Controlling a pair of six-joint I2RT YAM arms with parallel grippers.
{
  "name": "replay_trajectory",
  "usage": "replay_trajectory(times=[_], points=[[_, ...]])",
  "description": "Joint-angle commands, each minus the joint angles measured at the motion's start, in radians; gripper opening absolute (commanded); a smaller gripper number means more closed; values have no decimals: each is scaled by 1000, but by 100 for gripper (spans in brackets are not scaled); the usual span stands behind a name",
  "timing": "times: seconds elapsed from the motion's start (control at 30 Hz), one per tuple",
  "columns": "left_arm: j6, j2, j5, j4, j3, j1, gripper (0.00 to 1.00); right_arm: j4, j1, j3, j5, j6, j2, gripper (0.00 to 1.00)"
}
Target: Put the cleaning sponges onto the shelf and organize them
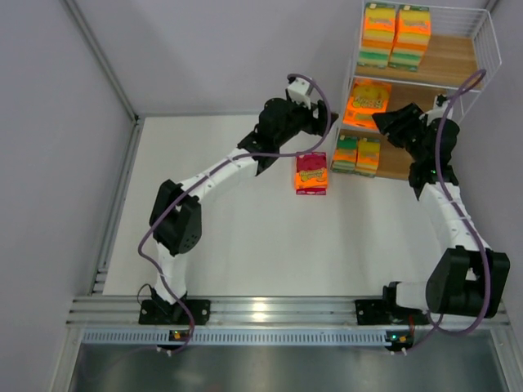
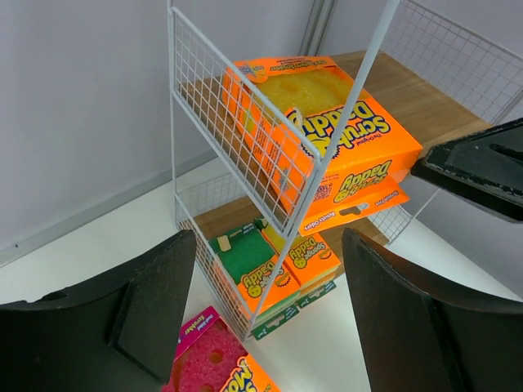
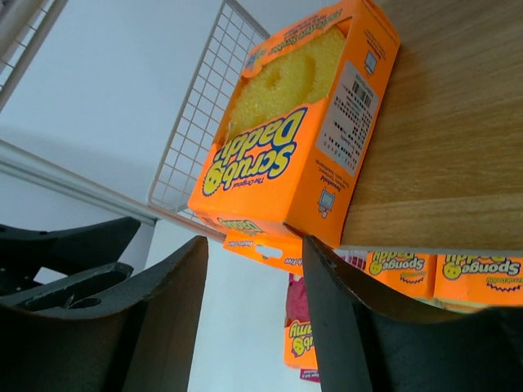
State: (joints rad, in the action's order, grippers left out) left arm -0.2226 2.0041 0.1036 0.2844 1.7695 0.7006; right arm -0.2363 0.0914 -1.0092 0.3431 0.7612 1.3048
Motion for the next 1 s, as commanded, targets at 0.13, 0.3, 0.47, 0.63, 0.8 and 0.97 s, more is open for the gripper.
replay_trajectory(times=[0.13,0.3,0.47,0.63,0.8,0.97], points=[[29,-97,2,62,-36,-9,79,22,-12,-98,-19,-95,37,51],[25,-103,-1,62,-53,-12,80,2,-12,-104,-6,-140,77,49],[28,-103,-1,61,-61,-13,80,-26,-10,-101,10,-146,93,45],[25,-116,2,62,-82,-15,80,-43,-10,-106,20,-160,105,50],[-23,-169,5,62,-166,-21,81,-3,-9,-68,23,-165,21,58],[-102,-254,10,20,-257,-44,84,130,-9,15,17,-197,-165,70]])
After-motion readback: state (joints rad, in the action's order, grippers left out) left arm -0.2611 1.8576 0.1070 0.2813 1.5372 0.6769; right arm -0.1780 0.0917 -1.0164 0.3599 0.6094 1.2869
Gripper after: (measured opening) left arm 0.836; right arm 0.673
